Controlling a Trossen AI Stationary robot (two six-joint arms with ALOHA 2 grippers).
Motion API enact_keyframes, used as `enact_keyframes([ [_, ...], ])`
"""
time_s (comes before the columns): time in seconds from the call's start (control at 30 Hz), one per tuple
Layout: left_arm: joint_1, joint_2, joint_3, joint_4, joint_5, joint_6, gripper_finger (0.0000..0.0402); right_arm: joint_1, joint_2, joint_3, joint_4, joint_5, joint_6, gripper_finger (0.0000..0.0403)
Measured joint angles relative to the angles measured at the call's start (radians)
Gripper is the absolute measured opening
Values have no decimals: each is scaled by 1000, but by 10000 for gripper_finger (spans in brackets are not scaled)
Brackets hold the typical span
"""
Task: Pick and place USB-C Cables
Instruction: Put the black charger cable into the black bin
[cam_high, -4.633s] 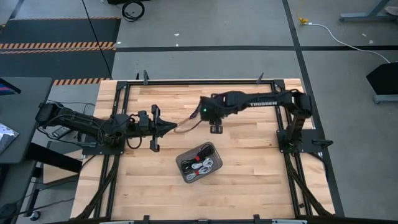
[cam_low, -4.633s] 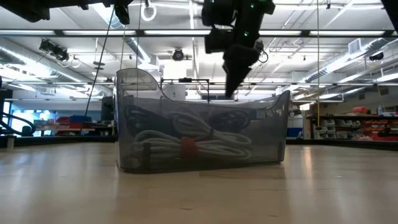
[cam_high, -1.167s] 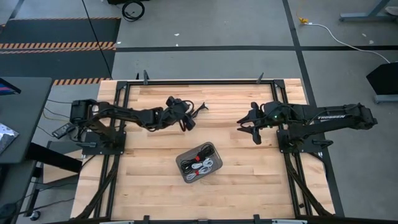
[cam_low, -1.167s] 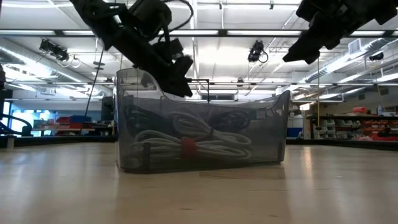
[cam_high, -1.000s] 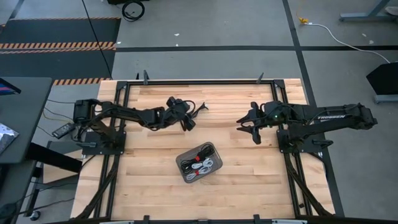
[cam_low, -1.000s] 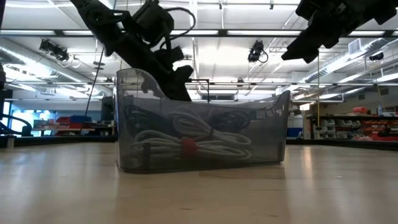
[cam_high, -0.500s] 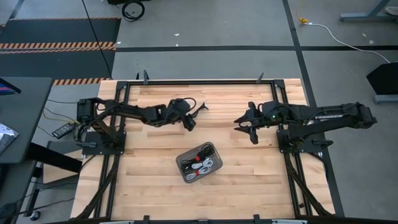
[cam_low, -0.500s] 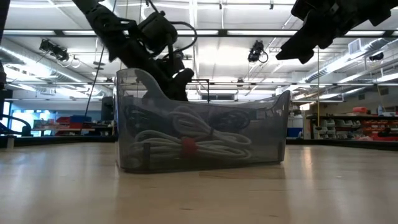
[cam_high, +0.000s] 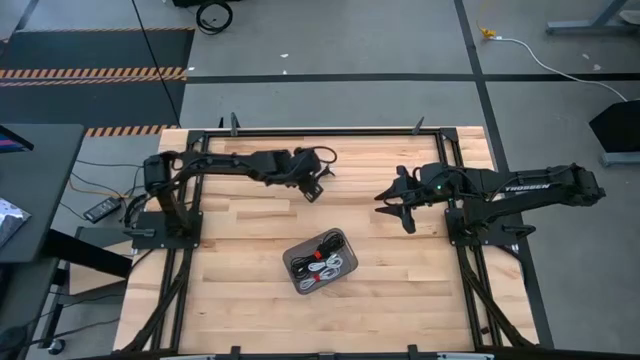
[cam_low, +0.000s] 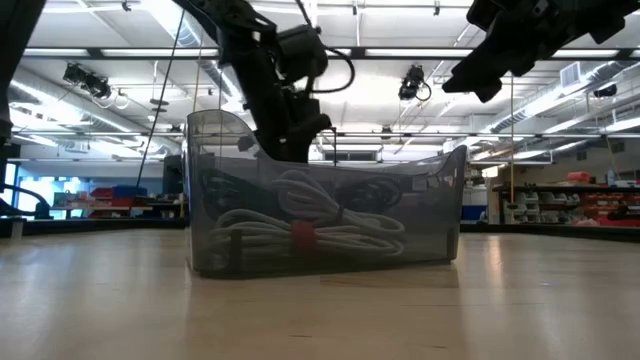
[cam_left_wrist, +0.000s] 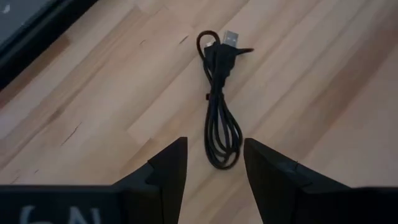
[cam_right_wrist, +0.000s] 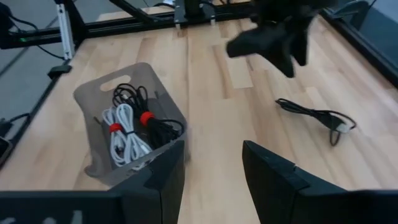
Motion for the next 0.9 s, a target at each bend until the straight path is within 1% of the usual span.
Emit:
enact_keyframes([
  [0.07, 15, 28, 22, -11, 17, 14, 167, 3, 0, 0, 0, -13, 21, 166],
  [0.13, 26, 52, 35, 4, 51, 17, 167, 9, 0, 0, 0, -25, 26, 166],
  [0.23, 32, 93, 57, 21, 75, 17, 167, 20, 0, 0, 0, -29, 21, 166],
  [0.37, 36, 131, 85, 8, 68, 18, 167, 26, 0, 0, -1, -28, 12, 166],
  [0.7, 45, 146, 89, 4, 47, 19, 168, 23, 0, 0, 11, -19, 11, 166],
  [0.8, 48, 169, 88, -3, 55, 12, 180, 23, 0, 0, 14, -19, 11, 166],
  [0.9, 48, 181, 88, 5, 74, -6, 204, 23, 0, 0, 15, -17, 11, 166],
])
